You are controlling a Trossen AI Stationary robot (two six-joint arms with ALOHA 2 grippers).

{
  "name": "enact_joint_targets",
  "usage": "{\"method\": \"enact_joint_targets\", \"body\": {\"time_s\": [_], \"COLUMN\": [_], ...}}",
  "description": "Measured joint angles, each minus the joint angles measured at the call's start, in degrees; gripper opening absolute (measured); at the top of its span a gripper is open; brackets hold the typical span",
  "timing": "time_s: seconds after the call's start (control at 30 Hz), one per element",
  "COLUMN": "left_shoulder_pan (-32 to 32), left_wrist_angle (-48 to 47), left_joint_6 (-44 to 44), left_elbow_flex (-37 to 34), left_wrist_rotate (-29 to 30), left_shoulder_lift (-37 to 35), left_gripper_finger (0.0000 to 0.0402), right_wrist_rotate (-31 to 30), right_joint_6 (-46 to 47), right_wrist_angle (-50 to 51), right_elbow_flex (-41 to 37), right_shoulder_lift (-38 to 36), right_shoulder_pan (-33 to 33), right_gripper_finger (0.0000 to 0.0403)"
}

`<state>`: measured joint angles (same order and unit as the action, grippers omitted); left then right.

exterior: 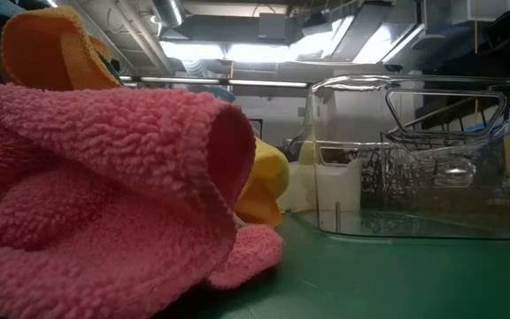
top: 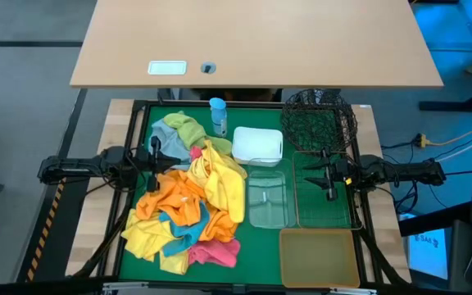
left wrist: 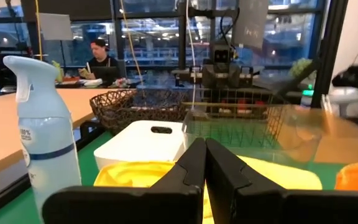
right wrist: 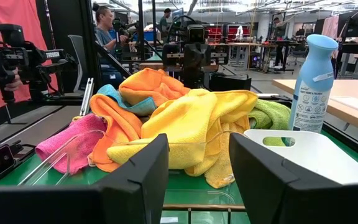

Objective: Sort microfiber towel by color & place in baskets
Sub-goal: Put the orange towel into the white bin

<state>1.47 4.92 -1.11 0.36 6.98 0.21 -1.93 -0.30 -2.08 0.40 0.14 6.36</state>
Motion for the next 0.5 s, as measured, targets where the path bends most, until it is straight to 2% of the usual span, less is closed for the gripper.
{"method": "enact_joint_targets", "body": {"time_s": [0.1,0.37,0.5], "left_shoulder_pan": [0.0,0.0,0.0], "left_wrist_angle": [2.0,5.6,5.3], "left_joint_6": [-3.0,-6.2,-10.2], "left_elbow_flex": [0.0,0.0,1.6], "left_wrist_rotate": [0.0,0.6,0.9], "left_shoulder_lift": [0.1,0.2,0.3], "left_gripper_finger": [0.0018,0.0107,0.0136], "right_wrist_rotate": [0.0,0.0,0.0], "right_joint_6": [0.0,0.0,0.0], "right_wrist_angle": [0.0,0.0,0.0], "right_elbow_flex": [0.0,0.0,0.0], "right_shoulder_lift": [0.0,0.0,0.0], "right_shoulder_pan": [0.0,0.0,0.0], "right_gripper_finger": [0.0170,0.0170,0.0170]}}
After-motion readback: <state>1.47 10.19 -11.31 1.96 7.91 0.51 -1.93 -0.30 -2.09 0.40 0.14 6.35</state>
